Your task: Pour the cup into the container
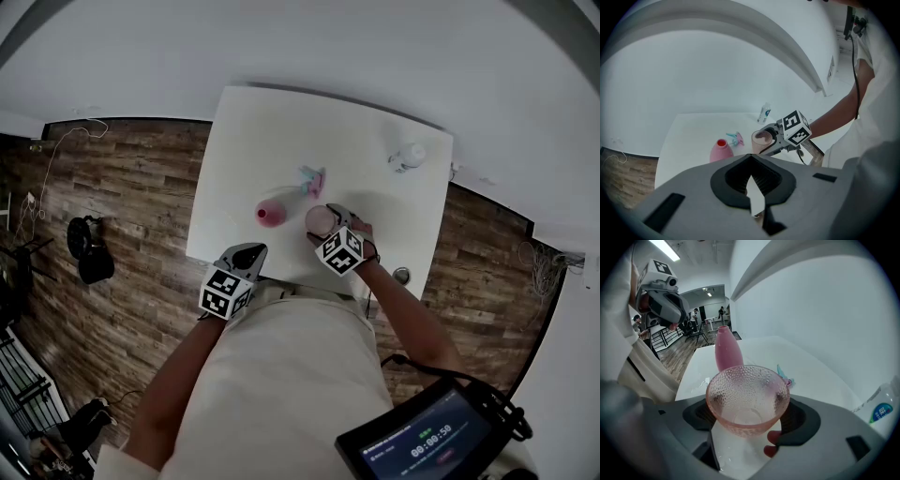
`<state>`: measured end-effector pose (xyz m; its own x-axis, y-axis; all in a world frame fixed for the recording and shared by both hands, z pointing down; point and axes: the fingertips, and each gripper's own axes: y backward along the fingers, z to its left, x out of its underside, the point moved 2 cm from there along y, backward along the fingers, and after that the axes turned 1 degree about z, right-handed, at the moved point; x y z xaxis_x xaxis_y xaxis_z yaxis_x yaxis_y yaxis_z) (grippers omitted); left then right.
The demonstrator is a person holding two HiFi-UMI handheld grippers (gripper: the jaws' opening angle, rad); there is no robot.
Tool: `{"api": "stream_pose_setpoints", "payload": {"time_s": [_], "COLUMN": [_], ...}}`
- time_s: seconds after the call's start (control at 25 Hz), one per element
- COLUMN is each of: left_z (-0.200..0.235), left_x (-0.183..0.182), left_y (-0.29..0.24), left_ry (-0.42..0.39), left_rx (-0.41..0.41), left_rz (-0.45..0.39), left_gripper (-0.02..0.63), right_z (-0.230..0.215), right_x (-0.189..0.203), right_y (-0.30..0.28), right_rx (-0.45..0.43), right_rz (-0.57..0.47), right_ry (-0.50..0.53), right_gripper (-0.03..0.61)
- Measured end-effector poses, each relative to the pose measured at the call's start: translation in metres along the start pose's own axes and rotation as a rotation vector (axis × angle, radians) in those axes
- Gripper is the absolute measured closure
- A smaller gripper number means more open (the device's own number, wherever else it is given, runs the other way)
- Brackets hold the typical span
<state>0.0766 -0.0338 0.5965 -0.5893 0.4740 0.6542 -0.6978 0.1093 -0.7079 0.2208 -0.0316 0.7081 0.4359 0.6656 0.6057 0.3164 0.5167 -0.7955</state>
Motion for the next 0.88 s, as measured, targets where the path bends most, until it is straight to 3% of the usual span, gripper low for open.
{"api": "stream_pose_setpoints", "payload": {"time_s": [0.88], "left_z": [-0.001], "left_x": [0.005], "left_y": [0.004], "left_ry": [-0.009], "left_rx": [-0.012], "left_rz": [0.016], "left_gripper": [0.604], "right_z": [-0.001], "right_x": [0.009], "right_y": [-0.015], "right_rx": [-0.006], "right_rz": [-0.028], "right_ry": [0.003], "right_gripper": [0.198]}}
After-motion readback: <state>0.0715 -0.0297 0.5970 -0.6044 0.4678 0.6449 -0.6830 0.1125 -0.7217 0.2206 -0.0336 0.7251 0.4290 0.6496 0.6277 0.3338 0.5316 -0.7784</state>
